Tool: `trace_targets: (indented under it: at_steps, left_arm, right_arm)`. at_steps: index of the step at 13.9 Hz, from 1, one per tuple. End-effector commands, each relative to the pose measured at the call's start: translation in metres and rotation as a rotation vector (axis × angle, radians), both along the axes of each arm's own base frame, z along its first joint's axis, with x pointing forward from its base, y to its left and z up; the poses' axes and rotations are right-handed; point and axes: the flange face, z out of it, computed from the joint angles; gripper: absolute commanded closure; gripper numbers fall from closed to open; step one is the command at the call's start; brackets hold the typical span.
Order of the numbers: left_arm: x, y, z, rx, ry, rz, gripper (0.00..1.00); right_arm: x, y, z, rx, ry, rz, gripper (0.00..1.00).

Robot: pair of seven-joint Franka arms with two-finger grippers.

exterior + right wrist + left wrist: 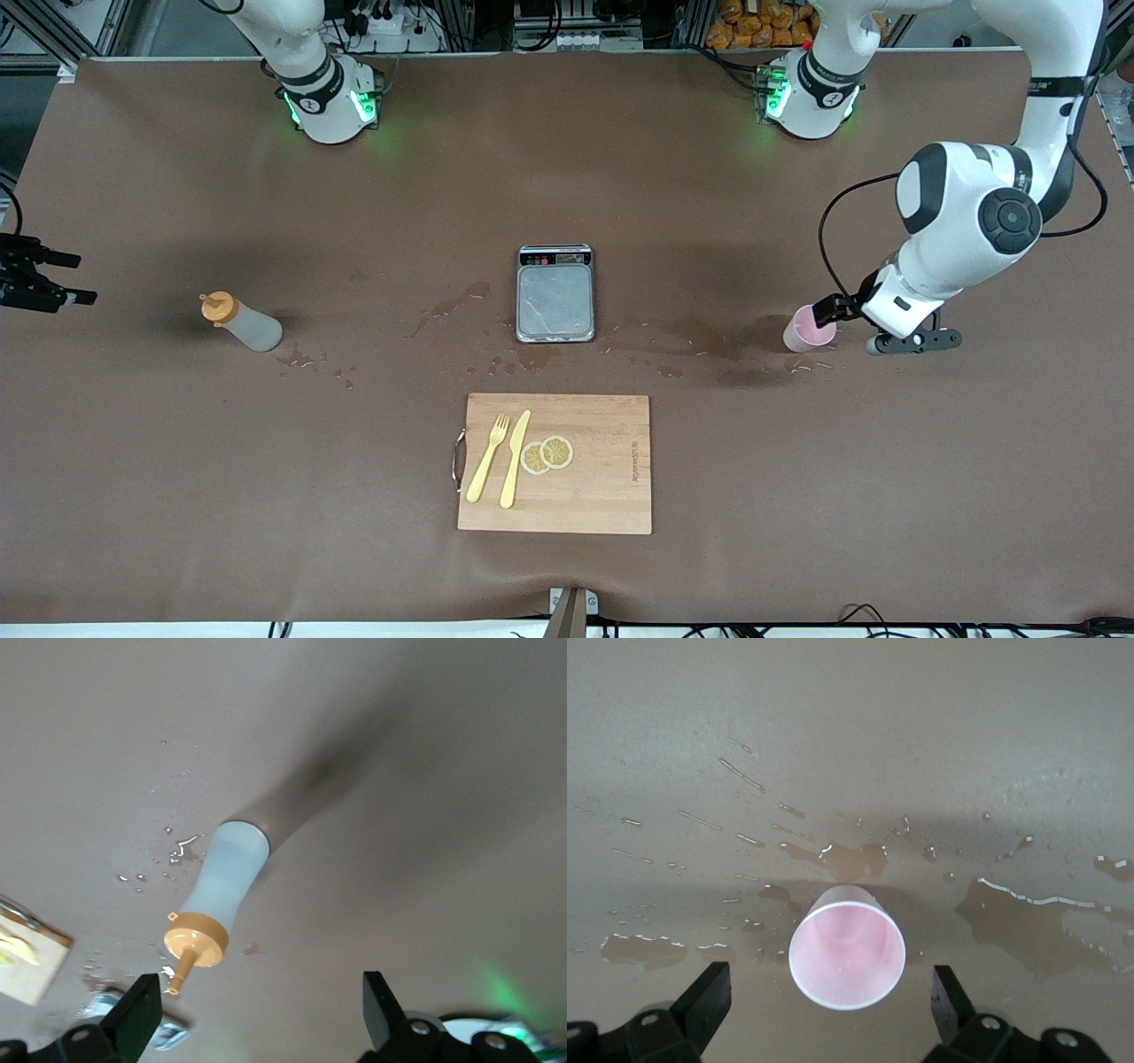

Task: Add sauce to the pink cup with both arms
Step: 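Grasp the pink cup with the left gripper while the right gripper grasps the bottle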

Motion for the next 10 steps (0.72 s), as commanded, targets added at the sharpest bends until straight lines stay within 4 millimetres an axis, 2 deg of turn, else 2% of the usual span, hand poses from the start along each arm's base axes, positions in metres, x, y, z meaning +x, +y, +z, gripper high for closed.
trace_targets:
  at_steps: [1,4,6,8,9,10]
  left_arm:
    - [0.003,0.002,-0.020,-0.015,0.009,0.064,0.00]
    - [-0.001,0.015,-0.040,-0.010,0.048,0.089,0.00]
    - [-0.003,0.020,-0.054,-0.007,0.074,0.097,0.00]
    - [-0.008,0.021,-0.067,-0.002,0.101,0.095,0.00]
    - [-0.010,0.022,-0.071,0.001,0.108,0.093,0.00]
    - [-0.012,0.022,-0.075,0.003,0.117,0.090,0.00]
  right_arm:
    - [0.004,-0.015,-0.018,0.079,0.100,-0.177,0.00]
    - [0.008,-0.012,-0.044,0.100,0.193,-0.218,0.00]
    - [0.006,-0.011,-0.081,0.179,0.243,-0.237,0.00]
    - [-0.009,-0.023,-0.129,0.403,0.314,-0.368,0.00]
    - [-0.014,-0.028,-0.146,0.443,0.340,-0.408,0.00]
    - [-0.012,-0.024,-0.153,0.448,0.353,-0.409,0.00]
